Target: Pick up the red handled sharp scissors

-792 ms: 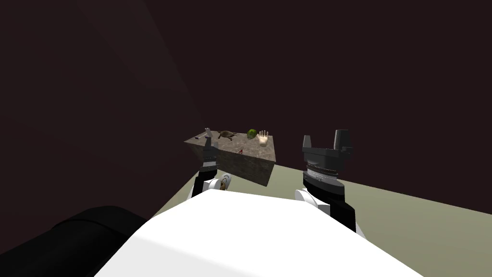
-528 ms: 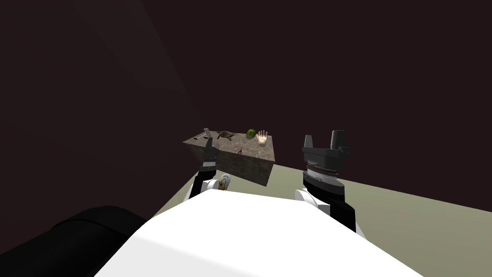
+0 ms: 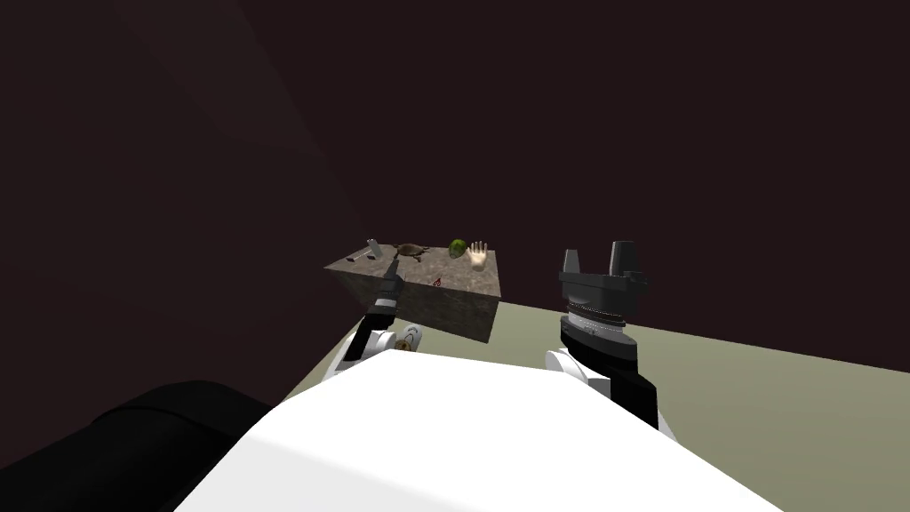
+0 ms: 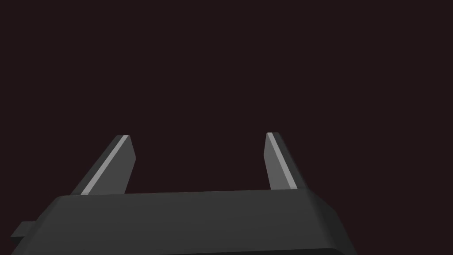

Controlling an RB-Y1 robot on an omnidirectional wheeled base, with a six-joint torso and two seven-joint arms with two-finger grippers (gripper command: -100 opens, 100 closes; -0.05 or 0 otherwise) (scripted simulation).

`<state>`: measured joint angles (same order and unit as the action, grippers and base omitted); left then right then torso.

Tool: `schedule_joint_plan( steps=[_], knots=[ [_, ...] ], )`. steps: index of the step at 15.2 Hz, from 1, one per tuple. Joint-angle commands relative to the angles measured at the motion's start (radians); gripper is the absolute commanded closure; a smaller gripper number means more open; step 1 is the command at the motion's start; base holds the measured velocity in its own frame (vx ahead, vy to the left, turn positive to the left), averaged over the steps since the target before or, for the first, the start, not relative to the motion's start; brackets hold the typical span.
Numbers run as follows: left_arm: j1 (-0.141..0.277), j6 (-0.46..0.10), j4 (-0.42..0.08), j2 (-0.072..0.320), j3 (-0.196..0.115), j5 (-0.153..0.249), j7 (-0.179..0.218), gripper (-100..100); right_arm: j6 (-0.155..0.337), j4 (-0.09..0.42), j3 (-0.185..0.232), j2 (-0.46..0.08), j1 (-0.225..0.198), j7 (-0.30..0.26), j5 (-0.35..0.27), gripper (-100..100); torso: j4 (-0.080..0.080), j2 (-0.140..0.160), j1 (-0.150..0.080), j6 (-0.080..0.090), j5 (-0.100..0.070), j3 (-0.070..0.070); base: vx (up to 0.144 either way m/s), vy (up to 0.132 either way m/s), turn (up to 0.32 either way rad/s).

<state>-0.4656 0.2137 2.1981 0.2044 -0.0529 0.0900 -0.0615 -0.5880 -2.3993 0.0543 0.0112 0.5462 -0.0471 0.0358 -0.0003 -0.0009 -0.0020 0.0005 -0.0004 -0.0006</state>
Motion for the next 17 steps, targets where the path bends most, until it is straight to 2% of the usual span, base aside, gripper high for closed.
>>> schedule_joint_plan(
  steps=[1,2,4,5,6,7,9,10,11,12,14,15,17],
  knots=[
    [0.004,-0.04,-0.014,0.03,-0.018,0.01,0.023,-100,0.0,0.0,0.0,0.0,0.0,0.0,0.0,0,0.0,0.0,0.0,0.0,0.0,0.0,0.01,-0.03,-0.132],
    [0.012,-0.066,-0.041,0.063,-0.039,0.021,0.049,-100,0.0,0.0,0.0,0.0,0.0,0.0,0.0,0,0.0,0.0,0.0,0.0,0.0,0.0,0.012,-0.032,-0.148],
    [0.012,-0.082,-0.041,0.063,-0.039,0.021,0.049,-100,0.0,0.0,0.0,0.0,0.0,0.0,0.0,0,0.0,0.0,0.0,0.0,0.0,0.0,0.009,-0.025,-0.071],
    [0.021,-0.117,-0.07,0.095,-0.062,0.033,0.077,-100,0.0,0.0,0.0,0.0,0.0,0.0,0.0,0,0.0,0.0,0.001,-0.001,0.0,0.0,0.01,-0.029,-0.12],
    [0.021,-0.128,-0.07,0.095,-0.062,0.033,0.077,-100,0.0,0.0,0.0,0.0,0.0,0.0,0.0,0,0.0,0.0,0.001,0.0,0.0,0.0,0.012,-0.033,-0.128],
    [0.03,-0.151,-0.101,0.127,-0.087,0.046,0.107,-100,0.0,0.0,0.0,0.0,0.0,0.0,0.0,0,0.0,0.0,0.0,0.0,0.0,0.0,0.015,-0.041,-0.179],
    [0.03,-0.177,-0.101,0.127,-0.087,0.046,0.107,-100,0.0,0.0,0.0,0.0,0.0,0.0,0.0,0,0.0,0.0,0.0,0.0,0.0,0.0,0.016,-0.03,-0.097],
    [0.04,-0.216,-0.134,0.158,-0.114,0.06,0.139,-100,0.0,0.0,0.0,0.0,0.0,0.0,0.0,0,0.0,0.0,0.0,0.0,0.0,0.0,0.015,-0.034,-0.116],
    [0.04,-0.229,-0.134,0.158,-0.114,0.06,0.139,-100,0.0,0.0,0.0,0.0,0.0,0.0,0.0,0,0.0,0.0,0.0,0.0,0.0,0.0,0.016,-0.035,-0.138],
    [0.051,-0.255,-0.169,0.189,-0.141,0.075,0.172,-100,0.0,0.0,0.0,0.0,0.0,0.0,0.0,0,0.0,0.0,0.0,0.0,0.0,0.0,0.021,-0.043,-0.203],
    [0.051,-0.284,-0.169,0.189,-0.141,0.075,0.172,-100,0.0,0.0,0.0,0.0,0.0,0.0,0.0,0,0.0,-0.001,0.0,0.0,0.0,0.0,0.017,-0.031,-0.118],
    [0.062,-0.311,-0.205,0.219,-0.17,0.09,0.207,-100,0.0,0.0,0.0,0.0,0.0,0.0,0.0,0,0.0,0.0,0.0,0.0,0.0,0.0,0.011,-0.036,-0.121],
    [0.062,-0.341,-0.205,0.219,-0.17,0.09,0.207,-100,0.0,0.0,0.0,0.0,0.0,0.0,0.0,0,0.0,0.0,0.0,0.0,0.0,0.0,0.014,-0.034,-0.115]
  ],
)
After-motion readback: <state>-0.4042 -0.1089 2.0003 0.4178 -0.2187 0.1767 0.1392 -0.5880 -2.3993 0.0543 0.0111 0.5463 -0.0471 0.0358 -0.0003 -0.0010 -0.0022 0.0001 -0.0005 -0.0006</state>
